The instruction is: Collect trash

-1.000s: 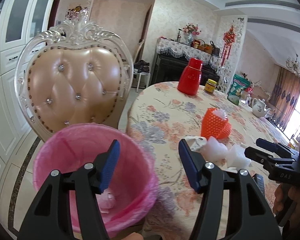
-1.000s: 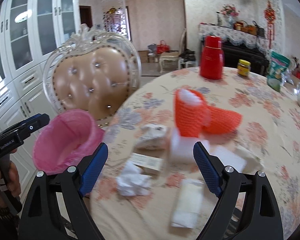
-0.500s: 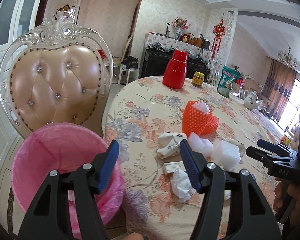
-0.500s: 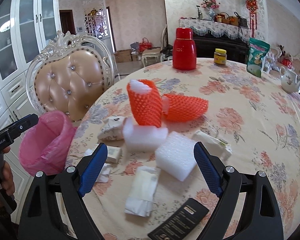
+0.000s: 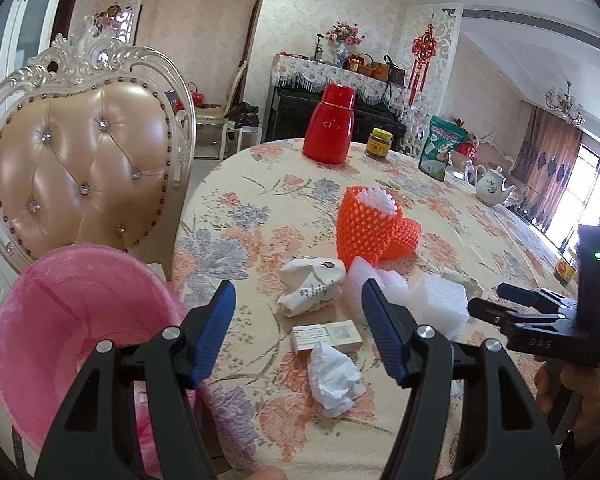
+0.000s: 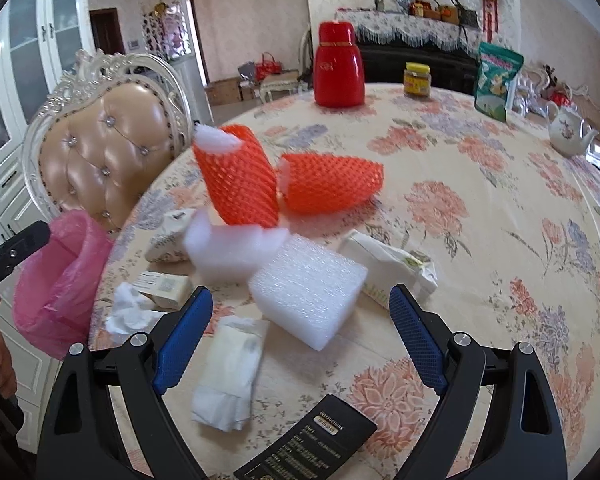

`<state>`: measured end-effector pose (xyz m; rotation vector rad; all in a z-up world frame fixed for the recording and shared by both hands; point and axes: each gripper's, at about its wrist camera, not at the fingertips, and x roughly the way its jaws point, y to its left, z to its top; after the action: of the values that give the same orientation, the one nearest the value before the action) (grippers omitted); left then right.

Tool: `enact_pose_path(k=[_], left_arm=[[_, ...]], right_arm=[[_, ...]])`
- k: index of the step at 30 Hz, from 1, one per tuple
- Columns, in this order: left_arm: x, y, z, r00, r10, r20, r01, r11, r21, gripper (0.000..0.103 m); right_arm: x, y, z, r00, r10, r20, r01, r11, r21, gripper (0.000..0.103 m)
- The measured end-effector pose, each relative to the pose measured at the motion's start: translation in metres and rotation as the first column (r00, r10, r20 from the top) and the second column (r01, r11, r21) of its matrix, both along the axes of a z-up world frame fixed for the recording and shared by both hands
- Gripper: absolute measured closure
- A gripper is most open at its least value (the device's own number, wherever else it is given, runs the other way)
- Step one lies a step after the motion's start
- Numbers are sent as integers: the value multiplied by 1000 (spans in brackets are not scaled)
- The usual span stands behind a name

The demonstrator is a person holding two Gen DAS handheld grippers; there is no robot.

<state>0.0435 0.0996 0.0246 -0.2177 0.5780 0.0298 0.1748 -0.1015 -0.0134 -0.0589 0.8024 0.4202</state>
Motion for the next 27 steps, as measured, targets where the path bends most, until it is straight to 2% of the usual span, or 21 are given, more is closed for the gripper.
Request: enact_pose_path(k=[19,21,23,27], left_arm=[[23,-1,-21,998,-57,-24,55,997,-57,39],[24,-2,-22,998,-63,-25,61,996,-58,39],[26,-2,-24,997,-67,-26,65,996,-63,39],[30,-3,-26,997,-69,-30,67,995,-68,39]], right_arm=[[40,34,-29,991,-41,-130,25,992,-126,19],[43,35,-32,989,-45,-142,25,990,-136,21],[46,35,-35,986,-42,-164,20,991,-132,29],[47,32,-36,985,-38,-169,18,993,-119,30]])
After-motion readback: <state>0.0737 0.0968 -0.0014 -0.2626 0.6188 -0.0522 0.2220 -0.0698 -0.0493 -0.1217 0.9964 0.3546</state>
